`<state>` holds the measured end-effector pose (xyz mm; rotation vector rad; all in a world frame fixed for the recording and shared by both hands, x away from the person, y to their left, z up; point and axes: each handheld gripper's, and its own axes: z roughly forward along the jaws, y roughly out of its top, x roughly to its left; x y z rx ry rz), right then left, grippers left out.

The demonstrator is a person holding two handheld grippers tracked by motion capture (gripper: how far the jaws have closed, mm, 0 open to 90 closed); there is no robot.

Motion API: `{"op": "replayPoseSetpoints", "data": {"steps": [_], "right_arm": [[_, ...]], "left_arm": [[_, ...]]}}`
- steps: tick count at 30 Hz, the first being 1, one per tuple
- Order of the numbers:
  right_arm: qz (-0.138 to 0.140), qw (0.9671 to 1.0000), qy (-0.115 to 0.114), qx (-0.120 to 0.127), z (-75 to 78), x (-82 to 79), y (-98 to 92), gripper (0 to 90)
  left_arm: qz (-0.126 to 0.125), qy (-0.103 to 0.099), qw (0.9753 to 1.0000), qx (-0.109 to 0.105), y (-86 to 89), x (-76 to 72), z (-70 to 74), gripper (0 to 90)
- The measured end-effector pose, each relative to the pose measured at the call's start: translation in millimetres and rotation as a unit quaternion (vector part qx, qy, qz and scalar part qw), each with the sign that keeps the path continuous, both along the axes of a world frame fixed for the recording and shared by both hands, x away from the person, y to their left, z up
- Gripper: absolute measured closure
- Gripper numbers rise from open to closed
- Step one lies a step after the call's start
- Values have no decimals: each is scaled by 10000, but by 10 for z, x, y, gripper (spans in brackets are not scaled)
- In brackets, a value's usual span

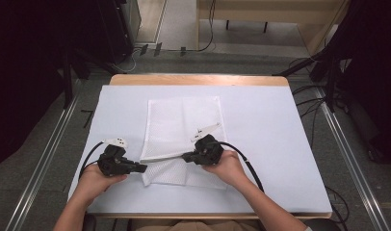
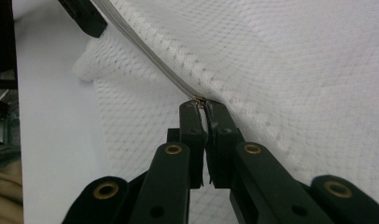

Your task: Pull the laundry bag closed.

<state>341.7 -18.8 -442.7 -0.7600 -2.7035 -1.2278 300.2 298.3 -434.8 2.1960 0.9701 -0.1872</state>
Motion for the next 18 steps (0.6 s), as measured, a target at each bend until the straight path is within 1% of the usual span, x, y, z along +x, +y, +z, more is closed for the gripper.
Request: {"op": "replayPoseSetpoints", "data": {"steps": [6,14,18], "right_arm": [[-9,10000,-29,-53,14,-13,-48,883],[-88,9999,22,-136,-13,3,-134,883],[-100,9998,35,-150,-9,2,-170,883]], "left_arm": [[-26,6,10000,5,4,1,-1,884],[0,18,10000,10,18,0,-4,884],[-34,27,10000,19,12,0,-5,884]]}}
